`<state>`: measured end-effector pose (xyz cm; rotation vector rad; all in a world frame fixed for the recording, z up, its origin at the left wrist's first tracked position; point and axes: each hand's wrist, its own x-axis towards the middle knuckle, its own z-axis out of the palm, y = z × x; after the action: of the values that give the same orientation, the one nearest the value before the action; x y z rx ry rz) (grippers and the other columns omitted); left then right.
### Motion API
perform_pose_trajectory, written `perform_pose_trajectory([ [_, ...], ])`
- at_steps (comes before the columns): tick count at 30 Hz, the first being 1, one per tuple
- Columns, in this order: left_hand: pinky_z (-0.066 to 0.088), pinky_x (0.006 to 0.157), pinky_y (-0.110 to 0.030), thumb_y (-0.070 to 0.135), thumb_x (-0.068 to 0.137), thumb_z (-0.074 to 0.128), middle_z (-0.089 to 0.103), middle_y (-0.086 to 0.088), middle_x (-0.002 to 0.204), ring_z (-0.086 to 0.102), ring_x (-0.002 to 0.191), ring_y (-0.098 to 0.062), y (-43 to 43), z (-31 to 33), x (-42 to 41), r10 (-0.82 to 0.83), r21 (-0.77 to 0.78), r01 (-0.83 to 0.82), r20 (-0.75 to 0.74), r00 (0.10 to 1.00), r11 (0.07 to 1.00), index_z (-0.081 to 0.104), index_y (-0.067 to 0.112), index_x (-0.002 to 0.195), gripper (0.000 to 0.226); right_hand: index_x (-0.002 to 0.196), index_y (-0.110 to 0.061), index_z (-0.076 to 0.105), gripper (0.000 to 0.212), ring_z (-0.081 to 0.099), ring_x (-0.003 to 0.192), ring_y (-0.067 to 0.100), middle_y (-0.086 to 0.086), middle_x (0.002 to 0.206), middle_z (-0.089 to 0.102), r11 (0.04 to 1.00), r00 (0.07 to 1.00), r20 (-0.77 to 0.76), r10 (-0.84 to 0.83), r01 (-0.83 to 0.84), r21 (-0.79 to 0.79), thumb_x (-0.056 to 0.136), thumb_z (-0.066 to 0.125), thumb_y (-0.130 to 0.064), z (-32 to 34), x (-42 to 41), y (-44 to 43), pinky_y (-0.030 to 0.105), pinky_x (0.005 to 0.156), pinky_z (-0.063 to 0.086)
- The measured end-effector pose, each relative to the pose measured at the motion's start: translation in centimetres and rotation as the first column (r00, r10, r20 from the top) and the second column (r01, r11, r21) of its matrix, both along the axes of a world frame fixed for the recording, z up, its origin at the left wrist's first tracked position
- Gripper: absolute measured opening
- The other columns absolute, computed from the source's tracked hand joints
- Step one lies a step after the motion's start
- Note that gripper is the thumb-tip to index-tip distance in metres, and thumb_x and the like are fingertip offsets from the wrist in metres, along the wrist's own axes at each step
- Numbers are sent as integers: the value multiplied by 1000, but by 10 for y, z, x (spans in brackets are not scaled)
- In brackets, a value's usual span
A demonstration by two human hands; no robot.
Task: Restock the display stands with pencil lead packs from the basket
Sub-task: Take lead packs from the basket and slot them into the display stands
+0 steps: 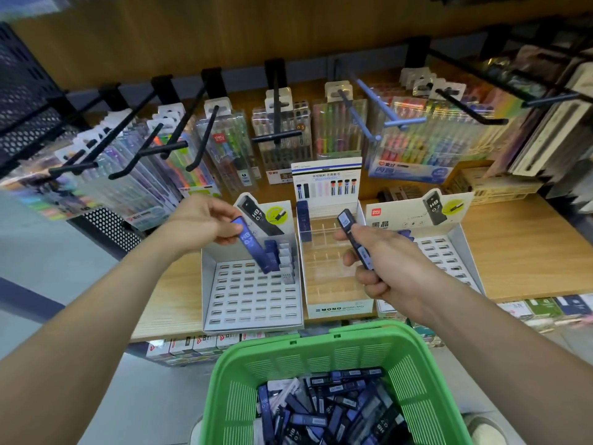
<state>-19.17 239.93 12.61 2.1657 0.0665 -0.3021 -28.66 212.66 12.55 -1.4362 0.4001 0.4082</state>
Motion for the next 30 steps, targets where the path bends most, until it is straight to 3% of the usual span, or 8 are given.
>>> perform_pose_trajectory([
  [3, 55, 75, -25, 5, 79, 75, 71, -2, 80, 67, 76, -15, 10, -27, 5, 20, 311, -51, 102, 995, 949, 73, 12, 91, 13, 110, -14, 66, 27, 45, 52, 10, 2, 75, 57, 1000, 1000, 20, 18, -18, -13, 106, 42, -25, -3, -3, 3, 21, 45, 35],
  [5, 47, 77, -20, 12, 79, 75, 69, 4, 82, 62, 81, -11, 9, -42, 4, 9, 412, -85, 183, 983, 907, 73, 18, 90, 13, 114, -15, 63, 26, 55, 55, 10, 2, 73, 63, 1000, 999, 30, 12, -11, -24, 107, 39, -21, -4, -3, 5, 22, 51, 41],
  [8, 42, 76, -16, 12, 81, 73, 65, 7, 77, 61, 80, -10, 4, -61, -1, -28, 421, -73, 229, 973, 904, 73, 19, 91, 12, 116, -18, 59, 25, 67, 61, 10, 0, 73, 73, 999, 999, 44, -7, 8, -36, 107, 36, -19, -4, -1, 6, 24, 58, 47],
  [13, 52, 82, -26, 12, 81, 73, 66, 5, 76, 64, 80, -15, 3, -71, -7, -131, 451, -14, 289, 948, 892, 75, 18, 92, 13, 115, -21, 60, 23, 70, 67, 12, 0, 80, 76, 1000, 1000, 26, -12, 11, 28, 106, 39, -21, -5, -1, 5, 26, 58, 51],
  [19, 48, 83, -25, 14, 81, 74, 74, -1, 93, 62, 86, -15, 0, -69, -8, -214, 473, 45, 312, 926, 880, 77, 14, 97, 16, 121, -23, 60, 21, 66, 59, 12, 1, 72, 70, 996, 1000, 0, -22, 22, 87, 104, 47, -21, -8, -1, 4, 27, 54, 53],
  [25, 44, 71, -21, 23, 78, 76, 64, 11, 74, 59, 76, -8, -3, -63, -5, -238, 536, 73, 245, 940, 841, 76, 21, 94, 15, 126, -19, 59, 26, 60, 55, 11, 4, 77, 64, 999, 1000, 11, 10, -11, 45, 104, 47, -21, -10, 0, 2, 23, 49, 50],
  [30, 53, 84, -29, 21, 82, 74, 72, 3, 86, 64, 83, -14, -12, -67, -12, -231, 486, 79, 261, 937, 870, 75, 18, 99, 18, 129, -16, 57, 28, 61, 57, 11, 6, 80, 63, 999, 1000, 2, 17, -17, 48, 103, 48, -18, -11, 0, 4, 23, 50, 51],
])
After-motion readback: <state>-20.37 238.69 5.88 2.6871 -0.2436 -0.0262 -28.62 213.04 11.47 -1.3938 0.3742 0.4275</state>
